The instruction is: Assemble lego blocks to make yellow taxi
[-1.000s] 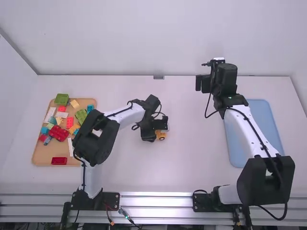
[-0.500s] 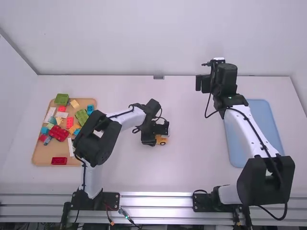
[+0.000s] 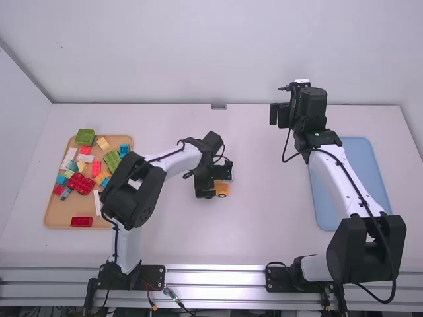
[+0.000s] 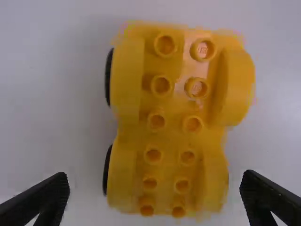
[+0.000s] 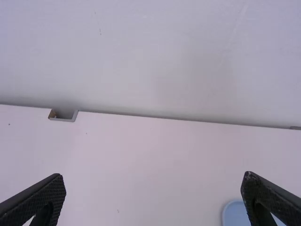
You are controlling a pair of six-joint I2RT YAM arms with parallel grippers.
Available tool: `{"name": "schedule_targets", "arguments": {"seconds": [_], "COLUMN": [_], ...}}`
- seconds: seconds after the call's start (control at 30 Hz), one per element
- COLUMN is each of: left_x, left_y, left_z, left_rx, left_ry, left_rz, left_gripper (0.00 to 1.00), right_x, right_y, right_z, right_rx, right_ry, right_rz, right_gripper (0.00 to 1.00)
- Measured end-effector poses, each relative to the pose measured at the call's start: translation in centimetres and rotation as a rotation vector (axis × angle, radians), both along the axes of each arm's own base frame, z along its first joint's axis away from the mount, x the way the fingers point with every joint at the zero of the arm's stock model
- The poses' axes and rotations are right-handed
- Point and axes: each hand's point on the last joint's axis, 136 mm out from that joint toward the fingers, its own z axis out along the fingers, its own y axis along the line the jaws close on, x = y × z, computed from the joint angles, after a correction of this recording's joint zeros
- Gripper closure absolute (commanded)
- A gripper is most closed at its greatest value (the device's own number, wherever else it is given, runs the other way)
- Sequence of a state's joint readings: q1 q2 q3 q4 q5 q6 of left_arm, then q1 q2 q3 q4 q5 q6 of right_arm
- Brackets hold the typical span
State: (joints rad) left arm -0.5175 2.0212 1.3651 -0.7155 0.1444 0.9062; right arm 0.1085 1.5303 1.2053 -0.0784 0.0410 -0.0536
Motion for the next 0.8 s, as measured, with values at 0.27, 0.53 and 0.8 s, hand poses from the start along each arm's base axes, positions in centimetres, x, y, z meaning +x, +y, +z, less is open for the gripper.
{"name": "schedule_targets", "arguments": {"seconds": [0.27,0.53,0.8], "left_x": [-0.2,5.8,11.5], "left_y": [0.3,2.1,14.2], "left_z": [3.5,9.1,12.4], "left_rx": [0.042,0.005,-0.030], "left_ry": [0.048,-0.073,-0.099], "left_rz": [-0.033,0.212,0.823], "left_gripper": [0.01,0.01,0.01], "right_x": [0.0,0.0,0.2], "right_y": [0.0,0.0,0.0], "right_z": [0.0,0.0,0.3], "right_rx": [0.000,0.000,0.000], "right_ry": [0.000,0.000,-0.016], "right_rz": [0.002,-0.001,0.001], "right_gripper": [0.01,0.01,0.01]}}
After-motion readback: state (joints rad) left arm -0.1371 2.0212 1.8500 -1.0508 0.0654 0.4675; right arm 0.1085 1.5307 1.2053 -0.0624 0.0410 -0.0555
